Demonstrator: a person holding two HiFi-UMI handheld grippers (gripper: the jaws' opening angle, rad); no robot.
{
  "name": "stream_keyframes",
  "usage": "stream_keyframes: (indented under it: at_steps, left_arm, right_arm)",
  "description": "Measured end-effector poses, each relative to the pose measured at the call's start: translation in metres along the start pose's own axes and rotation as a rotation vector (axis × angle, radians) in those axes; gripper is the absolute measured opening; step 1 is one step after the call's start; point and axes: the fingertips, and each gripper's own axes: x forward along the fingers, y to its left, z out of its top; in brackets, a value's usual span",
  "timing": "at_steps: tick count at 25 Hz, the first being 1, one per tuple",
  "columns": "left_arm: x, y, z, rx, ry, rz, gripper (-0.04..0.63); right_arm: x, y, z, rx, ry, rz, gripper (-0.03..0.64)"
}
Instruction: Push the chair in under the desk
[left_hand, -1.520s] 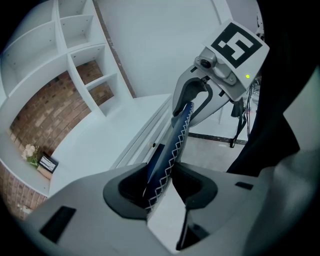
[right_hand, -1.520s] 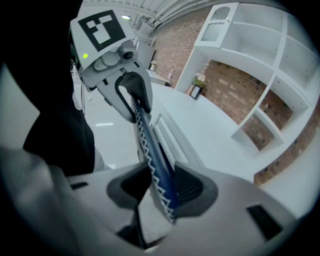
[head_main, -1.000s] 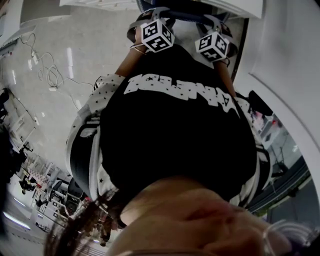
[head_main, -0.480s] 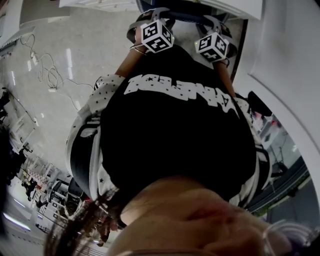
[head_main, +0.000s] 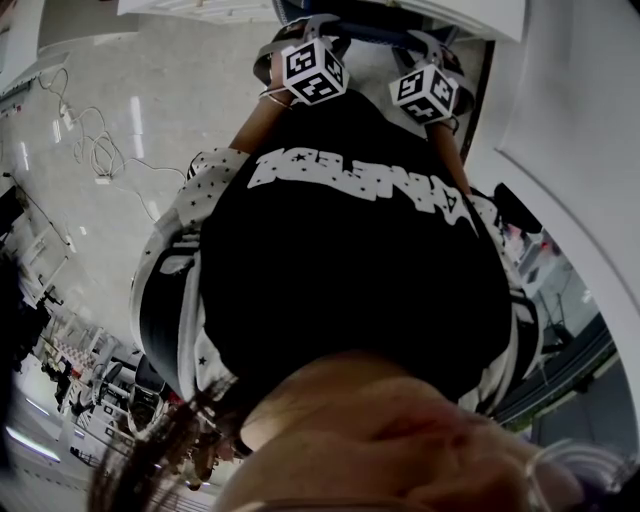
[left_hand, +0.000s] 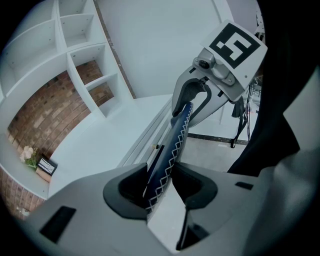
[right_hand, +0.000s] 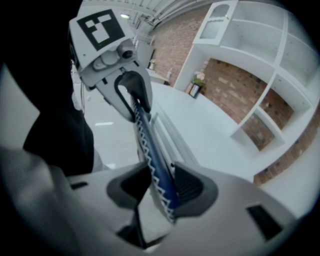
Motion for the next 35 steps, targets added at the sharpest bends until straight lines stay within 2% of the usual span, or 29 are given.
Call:
stream_keyframes:
  at_steps: [21,35]
  left_arm:
    - [0.006,0.007,0.005,-0.019,0.022,0.007,0.187]
    - [0.001,0.006,0.004,-0.052,0.001,-0.003,0.209]
  right_arm:
    - [0.003,-0.01,0.0,-0.02,-0.013,0.022,0.156]
    - [-0.001,-0.006,0.003,-0.035,-0.009,0.039,0.156]
